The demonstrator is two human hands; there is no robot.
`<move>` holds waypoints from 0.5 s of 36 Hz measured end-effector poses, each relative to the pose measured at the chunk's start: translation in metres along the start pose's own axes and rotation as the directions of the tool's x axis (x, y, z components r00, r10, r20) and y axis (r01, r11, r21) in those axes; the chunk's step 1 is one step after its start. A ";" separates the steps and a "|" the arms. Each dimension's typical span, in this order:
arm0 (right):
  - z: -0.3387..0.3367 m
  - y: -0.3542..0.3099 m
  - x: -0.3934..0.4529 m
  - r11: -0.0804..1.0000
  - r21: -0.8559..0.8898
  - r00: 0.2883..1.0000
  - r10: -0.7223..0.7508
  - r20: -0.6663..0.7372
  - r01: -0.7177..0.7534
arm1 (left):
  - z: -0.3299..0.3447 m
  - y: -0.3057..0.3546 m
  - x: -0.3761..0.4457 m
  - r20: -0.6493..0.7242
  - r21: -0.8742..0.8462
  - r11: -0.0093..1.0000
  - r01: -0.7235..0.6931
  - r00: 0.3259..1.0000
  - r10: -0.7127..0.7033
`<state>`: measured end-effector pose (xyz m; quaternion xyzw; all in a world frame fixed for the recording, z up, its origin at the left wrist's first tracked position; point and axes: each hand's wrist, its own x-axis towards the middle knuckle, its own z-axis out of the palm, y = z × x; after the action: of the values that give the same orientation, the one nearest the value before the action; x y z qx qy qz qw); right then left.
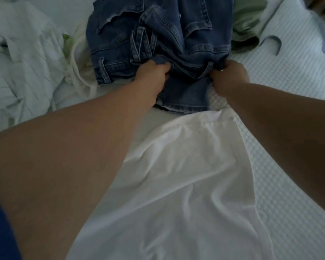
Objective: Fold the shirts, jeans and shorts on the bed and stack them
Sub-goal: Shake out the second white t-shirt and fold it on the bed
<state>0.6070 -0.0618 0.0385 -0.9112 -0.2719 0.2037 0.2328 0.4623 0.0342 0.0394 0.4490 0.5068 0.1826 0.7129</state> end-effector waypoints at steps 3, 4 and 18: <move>0.007 0.008 -0.003 1.000 0.004 0.998 0.019 0.060 -0.020 | -0.005 -0.013 -0.006 0.031 0.081 0.997 0.000 1.000 -0.003; 0.007 0.011 -0.005 0.999 0.035 0.997 0.031 0.070 -0.033 | -0.009 -0.019 -0.008 0.011 0.184 0.982 -0.045 0.999 0.044; -0.009 0.051 -0.061 0.906 -0.382 0.937 -0.042 0.347 0.182 | -0.164 -0.048 -0.084 0.183 0.980 0.100 -0.170 0.975 -0.128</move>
<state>0.5852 -0.1388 0.0331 -0.8750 -0.3959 0.2785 0.0002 0.2721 0.0231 0.0328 0.8350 0.4083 -0.2454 0.2754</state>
